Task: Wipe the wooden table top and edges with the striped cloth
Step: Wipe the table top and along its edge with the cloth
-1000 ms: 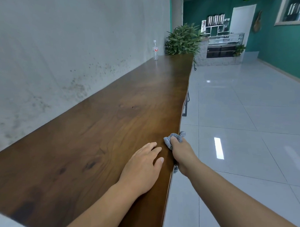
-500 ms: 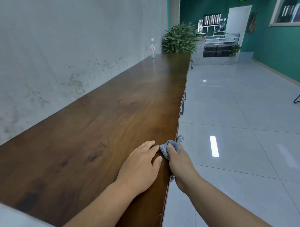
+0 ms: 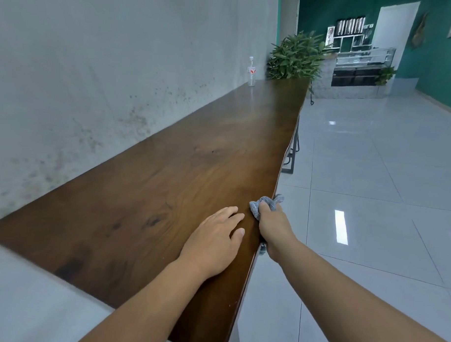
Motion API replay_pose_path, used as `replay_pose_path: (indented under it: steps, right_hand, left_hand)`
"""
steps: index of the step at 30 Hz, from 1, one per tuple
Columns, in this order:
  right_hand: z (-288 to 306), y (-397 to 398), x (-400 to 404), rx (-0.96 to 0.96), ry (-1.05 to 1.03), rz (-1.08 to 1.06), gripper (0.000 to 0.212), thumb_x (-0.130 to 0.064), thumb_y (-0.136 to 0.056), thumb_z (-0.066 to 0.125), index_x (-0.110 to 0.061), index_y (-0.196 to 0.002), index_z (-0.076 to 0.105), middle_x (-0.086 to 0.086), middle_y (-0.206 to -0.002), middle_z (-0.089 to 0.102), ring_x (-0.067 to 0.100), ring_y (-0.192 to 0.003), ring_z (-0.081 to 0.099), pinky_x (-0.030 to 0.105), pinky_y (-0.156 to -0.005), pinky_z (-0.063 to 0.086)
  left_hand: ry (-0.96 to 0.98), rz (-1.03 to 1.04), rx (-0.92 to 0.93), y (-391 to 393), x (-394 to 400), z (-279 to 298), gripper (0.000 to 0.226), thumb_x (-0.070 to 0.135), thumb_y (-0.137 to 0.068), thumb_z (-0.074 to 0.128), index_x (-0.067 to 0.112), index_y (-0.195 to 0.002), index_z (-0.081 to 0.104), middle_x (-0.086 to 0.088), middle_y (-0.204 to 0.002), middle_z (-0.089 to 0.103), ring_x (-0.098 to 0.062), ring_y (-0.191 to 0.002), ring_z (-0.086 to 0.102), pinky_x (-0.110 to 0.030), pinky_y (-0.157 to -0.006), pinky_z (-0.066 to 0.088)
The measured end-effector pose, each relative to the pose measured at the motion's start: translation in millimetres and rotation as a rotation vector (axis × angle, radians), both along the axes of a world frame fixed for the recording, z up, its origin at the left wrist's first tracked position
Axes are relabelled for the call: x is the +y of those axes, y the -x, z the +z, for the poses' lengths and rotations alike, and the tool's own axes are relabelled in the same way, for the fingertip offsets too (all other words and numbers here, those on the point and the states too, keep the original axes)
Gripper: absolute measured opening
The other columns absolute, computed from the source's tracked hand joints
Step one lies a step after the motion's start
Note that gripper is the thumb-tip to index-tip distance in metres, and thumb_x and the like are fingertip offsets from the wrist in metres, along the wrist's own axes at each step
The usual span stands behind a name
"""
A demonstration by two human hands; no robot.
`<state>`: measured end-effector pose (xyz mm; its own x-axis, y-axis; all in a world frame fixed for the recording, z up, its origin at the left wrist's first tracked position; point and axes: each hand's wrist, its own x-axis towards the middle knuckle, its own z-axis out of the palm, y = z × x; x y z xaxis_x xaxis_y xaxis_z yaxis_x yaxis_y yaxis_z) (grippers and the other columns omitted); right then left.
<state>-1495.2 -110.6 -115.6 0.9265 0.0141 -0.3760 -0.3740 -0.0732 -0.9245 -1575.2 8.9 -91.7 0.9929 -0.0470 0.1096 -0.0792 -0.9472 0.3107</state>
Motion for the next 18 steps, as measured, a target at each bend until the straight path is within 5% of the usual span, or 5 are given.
replay_pose_path:
  steps: [9, 18]
  right_hand:
    - [-4.4, 47.5, 1.6, -0.021, -0.033, 0.069, 0.052, -0.043, -0.102, 0.033, -0.033, -0.151, 0.021, 0.008, -0.136, 0.053, 0.031, -0.117, 0.055, 0.054, -0.099, 0.048]
    - [5.9, 29.3, -3.2, -0.047, -0.030, 0.040, 0.057, -0.038, -0.103, 0.032, -0.028, -0.156, 0.014, 0.005, -0.142, 0.047, 0.027, -0.118, 0.049, 0.042, -0.099, 0.043]
  left_hand:
    - [0.002, 0.053, 0.004, 28.8, 2.9, -5.5, 0.047, 0.041, -0.101, 0.033, 0.033, -0.148, 0.031, 0.018, -0.156, 0.020, 0.001, -0.143, 0.013, -0.026, -0.118, 0.016]
    - [0.000, 0.098, -0.011, 31.0, -2.5, -3.5, 0.044, 0.037, -0.102, 0.034, 0.030, -0.145, 0.039, 0.017, -0.154, 0.026, -0.001, -0.142, 0.019, -0.028, -0.117, 0.020]
